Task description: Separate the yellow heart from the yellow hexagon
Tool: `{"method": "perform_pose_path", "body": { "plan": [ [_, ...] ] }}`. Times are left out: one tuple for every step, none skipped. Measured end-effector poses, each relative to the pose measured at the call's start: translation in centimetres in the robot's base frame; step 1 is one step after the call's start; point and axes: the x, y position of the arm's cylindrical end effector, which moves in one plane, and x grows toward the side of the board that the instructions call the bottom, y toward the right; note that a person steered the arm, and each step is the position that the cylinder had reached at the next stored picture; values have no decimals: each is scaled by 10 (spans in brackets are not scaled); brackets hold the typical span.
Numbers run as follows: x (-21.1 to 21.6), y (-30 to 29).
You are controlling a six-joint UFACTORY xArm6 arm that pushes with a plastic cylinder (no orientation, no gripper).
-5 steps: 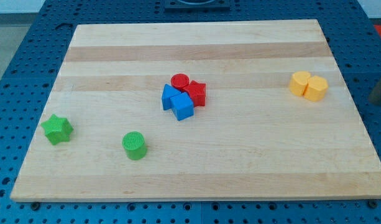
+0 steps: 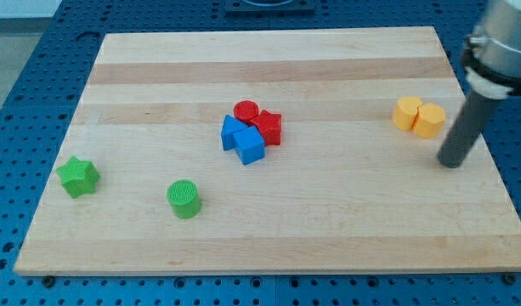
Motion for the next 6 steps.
{"method": "perform_pose_path", "body": {
  "plan": [
    [-27,27],
    [-67,28],
    [-86,12],
    [-76,-52],
    [-45,-110],
    [-32,-128]
  ]
}}
